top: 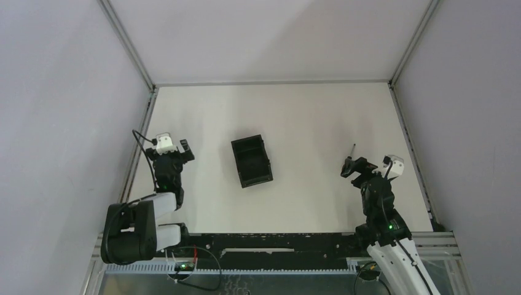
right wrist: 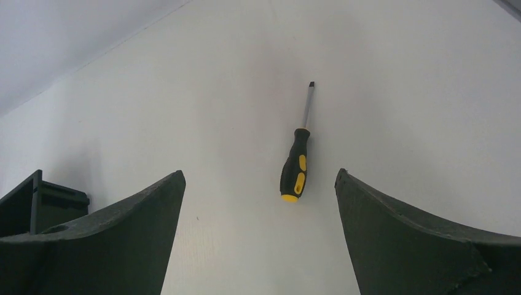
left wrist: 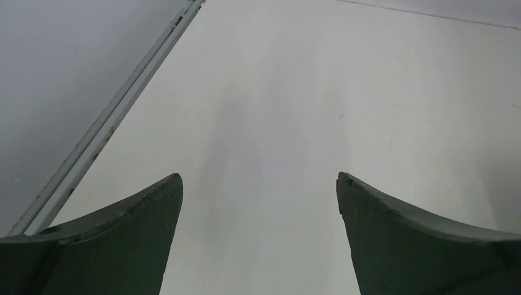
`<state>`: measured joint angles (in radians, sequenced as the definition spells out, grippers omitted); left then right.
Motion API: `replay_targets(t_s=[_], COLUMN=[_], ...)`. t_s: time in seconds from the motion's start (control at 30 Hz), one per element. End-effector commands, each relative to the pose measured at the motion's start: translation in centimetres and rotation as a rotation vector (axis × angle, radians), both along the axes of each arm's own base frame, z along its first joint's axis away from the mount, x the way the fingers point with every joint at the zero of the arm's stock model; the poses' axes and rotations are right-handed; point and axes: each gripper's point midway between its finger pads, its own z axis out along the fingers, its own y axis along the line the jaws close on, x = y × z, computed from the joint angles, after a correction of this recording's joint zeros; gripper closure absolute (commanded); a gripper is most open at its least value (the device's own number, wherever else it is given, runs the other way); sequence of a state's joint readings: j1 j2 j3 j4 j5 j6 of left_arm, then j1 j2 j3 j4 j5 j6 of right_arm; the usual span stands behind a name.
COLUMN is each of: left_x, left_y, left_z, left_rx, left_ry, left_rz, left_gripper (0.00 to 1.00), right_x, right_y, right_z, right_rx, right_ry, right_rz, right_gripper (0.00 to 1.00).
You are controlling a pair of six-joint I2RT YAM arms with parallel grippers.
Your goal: Put the screwdriver in the bin
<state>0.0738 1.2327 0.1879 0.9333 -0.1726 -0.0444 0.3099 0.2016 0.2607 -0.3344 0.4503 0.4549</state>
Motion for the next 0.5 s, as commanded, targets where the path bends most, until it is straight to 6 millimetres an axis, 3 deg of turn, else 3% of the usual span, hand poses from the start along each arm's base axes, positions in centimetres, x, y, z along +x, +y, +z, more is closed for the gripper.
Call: replay_targets(t_s=[0.0, 0.3, 0.37, 0.47], left_x=[1.2, 1.2, 1.2, 1.2], left_y=[-0.1, -0.1, -0.1, -0.1], left_z=[2.7, 2.7, 2.7, 2.7], left_rx=[0.02, 0.02, 0.021, 0.02], left_ry=[-0.075, -0.074, -0.074, -0.074], left_rz=[-0.007, -0.006, -0.005, -0.006], left_gripper=[0.0, 0.0, 0.0, 0.0], right_x=[0.6, 3.4, 4.6, 6.9], right_y=[-0.4, 1.6, 1.3, 1.0], right_z=[2.5, 11.1, 12.6, 12.9], right_rx=[-0.006, -0.108, -0.114, -0.126], right_ry=[-0.066, -0.127, -0.063, 0.131], right_rz=[-0.027, 0.093, 0.062, 0.065], right_gripper=[0.0, 0.04, 0.05, 0.03])
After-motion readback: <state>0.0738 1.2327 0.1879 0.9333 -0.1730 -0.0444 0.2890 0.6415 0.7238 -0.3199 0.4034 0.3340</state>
